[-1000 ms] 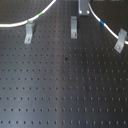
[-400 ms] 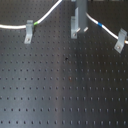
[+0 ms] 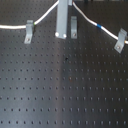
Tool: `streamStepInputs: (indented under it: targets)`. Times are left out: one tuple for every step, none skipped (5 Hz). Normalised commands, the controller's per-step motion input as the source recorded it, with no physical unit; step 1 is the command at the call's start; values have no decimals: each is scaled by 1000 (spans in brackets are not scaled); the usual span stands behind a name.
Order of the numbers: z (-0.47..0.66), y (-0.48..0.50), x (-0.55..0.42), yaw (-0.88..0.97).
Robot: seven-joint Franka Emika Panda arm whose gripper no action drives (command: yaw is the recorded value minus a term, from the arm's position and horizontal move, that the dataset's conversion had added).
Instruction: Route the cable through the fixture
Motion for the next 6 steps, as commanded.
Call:
streamStepInputs:
  targets:
    - [-93, -4, -65, 863]
    - [-38, -173, -49, 737]
    - [-20, -314, -127, 554]
    - [-11, -210, -108, 529]
    - [36, 61, 41, -46]
    - [469, 200, -106, -6]
